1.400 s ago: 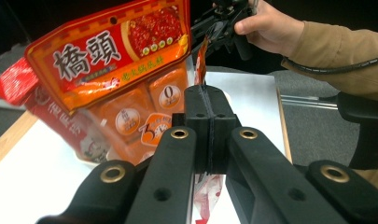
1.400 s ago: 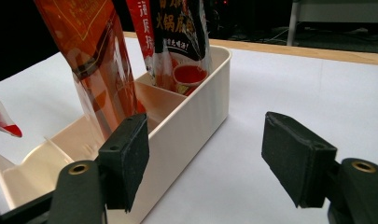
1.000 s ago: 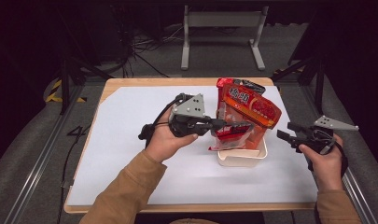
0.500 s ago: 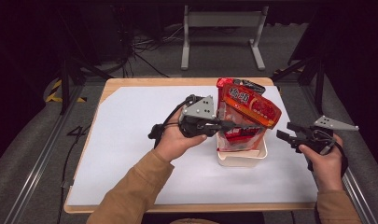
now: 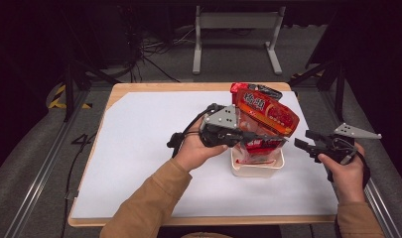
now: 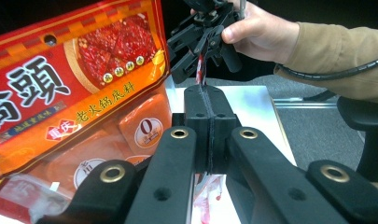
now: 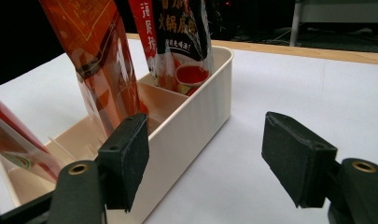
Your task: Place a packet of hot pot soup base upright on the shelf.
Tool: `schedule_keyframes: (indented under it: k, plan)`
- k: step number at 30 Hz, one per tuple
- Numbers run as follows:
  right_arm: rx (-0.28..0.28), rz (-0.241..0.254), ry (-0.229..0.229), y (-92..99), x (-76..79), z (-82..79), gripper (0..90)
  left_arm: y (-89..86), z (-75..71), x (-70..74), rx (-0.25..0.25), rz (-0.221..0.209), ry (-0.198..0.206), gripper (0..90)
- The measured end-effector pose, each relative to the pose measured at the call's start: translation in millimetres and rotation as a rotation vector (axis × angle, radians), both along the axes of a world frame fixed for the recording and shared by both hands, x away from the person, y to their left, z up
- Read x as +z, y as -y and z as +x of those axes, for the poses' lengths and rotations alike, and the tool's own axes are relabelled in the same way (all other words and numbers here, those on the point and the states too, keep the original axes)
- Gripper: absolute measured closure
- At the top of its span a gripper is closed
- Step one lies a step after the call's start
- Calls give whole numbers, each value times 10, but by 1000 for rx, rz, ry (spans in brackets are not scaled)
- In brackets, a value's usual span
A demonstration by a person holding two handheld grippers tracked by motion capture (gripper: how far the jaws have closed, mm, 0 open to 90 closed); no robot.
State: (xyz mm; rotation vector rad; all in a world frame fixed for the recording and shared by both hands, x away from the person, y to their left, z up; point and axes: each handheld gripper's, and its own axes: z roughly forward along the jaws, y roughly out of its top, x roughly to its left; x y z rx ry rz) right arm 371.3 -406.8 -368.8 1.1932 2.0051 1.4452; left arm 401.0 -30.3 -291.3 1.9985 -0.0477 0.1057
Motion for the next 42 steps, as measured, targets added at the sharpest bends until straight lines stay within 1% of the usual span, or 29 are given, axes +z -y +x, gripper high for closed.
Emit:
schedule_keyframes:
  k: [3,6,13,20,29,33,38,40,42]
  plan:
    - [1,0,-1,-1,0,0,320,25,13,-35,-4,0,-6,900]
    - [-1,3,0,5,-1,0,320,62,40,-89,-12,9,-16,900]
    - [-4,1,-2,16,-8,1,320,109,76,-191,-8,11,-35,900]
    - [-3,2,-3,16,-10,2,320,126,130,-301,2,28,-58,900]
    - [-2,3,-6,9,-16,4,319,152,164,-374,6,44,-74,898]
    - [-1,3,-6,12,-16,6,319,163,177,-423,9,51,-90,898]
    - [-1,6,-7,3,-16,10,317,161,193,-440,10,53,-104,895]
    - [-1,6,-8,4,-18,11,317,157,195,-440,13,57,-102,894]
    - [0,4,-10,6,-21,11,316,150,193,-450,23,55,-110,889]
